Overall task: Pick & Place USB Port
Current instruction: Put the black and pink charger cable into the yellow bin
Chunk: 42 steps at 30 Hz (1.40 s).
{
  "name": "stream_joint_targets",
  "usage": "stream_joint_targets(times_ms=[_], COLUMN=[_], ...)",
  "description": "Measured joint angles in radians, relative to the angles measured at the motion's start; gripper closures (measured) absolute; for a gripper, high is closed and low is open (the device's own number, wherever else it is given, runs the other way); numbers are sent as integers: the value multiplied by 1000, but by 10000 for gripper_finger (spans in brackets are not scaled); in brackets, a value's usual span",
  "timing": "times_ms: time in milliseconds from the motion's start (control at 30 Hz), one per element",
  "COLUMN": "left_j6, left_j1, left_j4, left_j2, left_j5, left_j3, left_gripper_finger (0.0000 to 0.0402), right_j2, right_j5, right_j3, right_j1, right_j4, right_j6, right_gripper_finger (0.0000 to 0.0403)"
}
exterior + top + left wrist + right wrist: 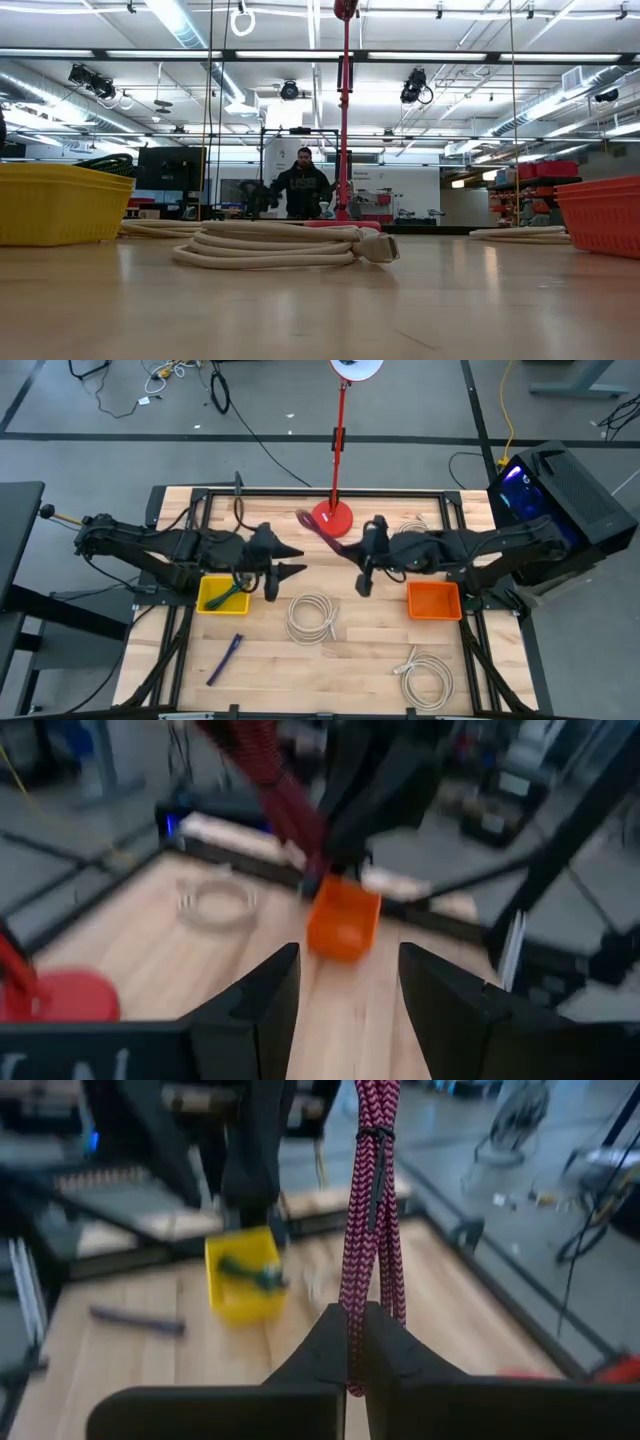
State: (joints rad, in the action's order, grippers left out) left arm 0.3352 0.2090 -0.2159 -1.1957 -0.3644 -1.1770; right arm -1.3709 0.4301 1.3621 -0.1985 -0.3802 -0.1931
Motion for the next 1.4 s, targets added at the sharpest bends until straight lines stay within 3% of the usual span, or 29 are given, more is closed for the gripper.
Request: stream_joint_targets(times_ms=[200, 333, 500, 900, 1000, 1100, 1200, 1400], left_j6=[-89, -134, -133, -110, -110, -110, -107, -96], left_j1=[0, -2, -36, -119, -123, -124, -124, -124], left_j4=[150, 197, 214, 366, 380, 378, 378, 377], left_j2=[0, 0, 0, 0, 0, 0, 0, 0], left_j5=[-96, -183, -205, 26, 42, 41, 50, 53], left_j3=[0, 0, 0, 0, 0, 0, 0, 0], left_gripper_finger=[225, 225, 225, 225, 227, 268, 357, 359], right_j2=[-29, -30, -30, -30, -30, -30, -30, -30], right_j5=[-5, -23, -28, -28, -29, -30, -29, -29], right_j3=[0, 0, 0, 0, 0, 0, 0, 0], right_j1=[16, 16, 12, 12, 12, 11, 12, 12], right_j4=[141, 131, 139, 136, 135, 134, 132, 132], right_j6=[44, 45, 45, 48, 56, 56, 58, 60], right_gripper_finger=[398, 398, 399, 399, 399, 399, 399, 399])
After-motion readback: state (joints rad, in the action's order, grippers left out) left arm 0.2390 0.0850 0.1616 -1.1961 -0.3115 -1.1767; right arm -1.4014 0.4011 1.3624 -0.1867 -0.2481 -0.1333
